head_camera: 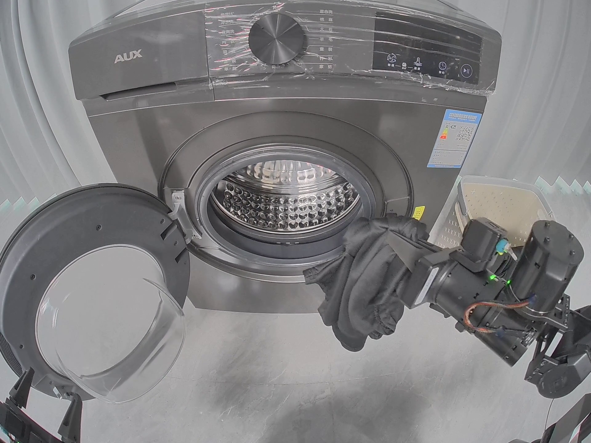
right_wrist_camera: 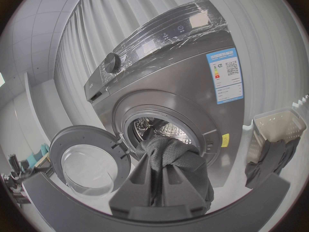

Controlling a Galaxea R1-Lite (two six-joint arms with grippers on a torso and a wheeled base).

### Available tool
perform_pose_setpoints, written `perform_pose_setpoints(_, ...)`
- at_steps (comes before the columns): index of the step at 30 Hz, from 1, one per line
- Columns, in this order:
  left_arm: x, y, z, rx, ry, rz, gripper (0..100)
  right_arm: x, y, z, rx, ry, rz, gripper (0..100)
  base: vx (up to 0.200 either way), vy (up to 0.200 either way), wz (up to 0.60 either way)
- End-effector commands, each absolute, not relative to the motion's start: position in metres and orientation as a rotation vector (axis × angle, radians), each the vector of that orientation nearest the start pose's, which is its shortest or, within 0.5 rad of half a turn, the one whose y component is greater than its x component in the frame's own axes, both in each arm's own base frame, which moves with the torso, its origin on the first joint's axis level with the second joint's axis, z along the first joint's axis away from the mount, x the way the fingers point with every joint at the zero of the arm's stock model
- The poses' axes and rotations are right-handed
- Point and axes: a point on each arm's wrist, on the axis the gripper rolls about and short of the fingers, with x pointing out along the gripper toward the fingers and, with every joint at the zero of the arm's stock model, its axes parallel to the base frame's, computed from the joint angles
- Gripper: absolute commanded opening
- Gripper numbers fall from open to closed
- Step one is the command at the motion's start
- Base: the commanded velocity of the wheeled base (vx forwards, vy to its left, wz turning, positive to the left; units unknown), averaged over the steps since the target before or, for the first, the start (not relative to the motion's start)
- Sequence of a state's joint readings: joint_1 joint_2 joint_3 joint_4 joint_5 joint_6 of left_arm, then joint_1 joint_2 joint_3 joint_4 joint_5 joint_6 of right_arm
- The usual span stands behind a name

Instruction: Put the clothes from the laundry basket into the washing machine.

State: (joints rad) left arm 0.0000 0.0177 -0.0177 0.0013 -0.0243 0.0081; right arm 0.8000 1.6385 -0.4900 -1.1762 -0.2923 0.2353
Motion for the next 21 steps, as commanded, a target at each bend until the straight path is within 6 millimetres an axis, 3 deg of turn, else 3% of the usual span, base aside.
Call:
perform_pose_setpoints(1, -0.023, -0.001, 0.076, 0.017, -0.002, -0.041, 100, 0.199, 0.209, 0.172, 0.285, 0.032, 0.527, 0, 0.000, 0.000, 0.00)
perform_pose_setpoints(8, -0.023, -0.001, 0.076, 0.023, -0.004, -0.044, 100, 0.211, 0.223, 0.171, 0.304, 0.000, 0.539, 0, 0.000, 0.000, 0.00)
perform_pose_setpoints(12, -0.023, -0.001, 0.077, 0.017, -0.011, -0.047, 100, 0.207, 0.230, 0.171, 0.312, -0.008, 0.571, 0, 0.000, 0.000, 0.00)
perform_pose_setpoints(14, -0.027, -0.001, 0.094, -0.014, -0.102, -0.051, 100, 0.207, 0.233, 0.170, 0.312, -0.007, 0.579, 0, 0.000, 0.000, 0.00)
perform_pose_setpoints(15, -0.039, -0.002, 0.134, -0.044, -0.267, -0.087, 100, 0.207, 0.234, 0.168, 0.311, -0.004, 0.581, 0, 0.000, 0.000, 0.00)
perform_pose_setpoints(16, -0.039, -0.002, 0.134, -0.044, -0.267, -0.087, 100, 0.207, 0.234, 0.168, 0.311, -0.004, 0.581, 0, 0.000, 0.000, 0.00)
perform_pose_setpoints(17, -0.043, -0.004, 0.170, -0.041, -0.306, -0.165, 100, 0.207, 0.236, 0.170, 0.314, -0.008, 0.588, 0, 0.000, 0.000, 0.00)
perform_pose_setpoints(20, -0.028, -0.006, 0.176, -0.040, -0.196, -0.239, 100, 0.209, 0.240, 0.174, 0.324, -0.023, 0.595, 0, 0.000, 0.000, 0.00)
perform_pose_setpoints(21, -0.014, -0.007, 0.171, -0.044, -0.104, -0.288, 100, 0.209, 0.242, 0.176, 0.330, -0.032, 0.600, 0, 0.000, 0.000, 0.00)
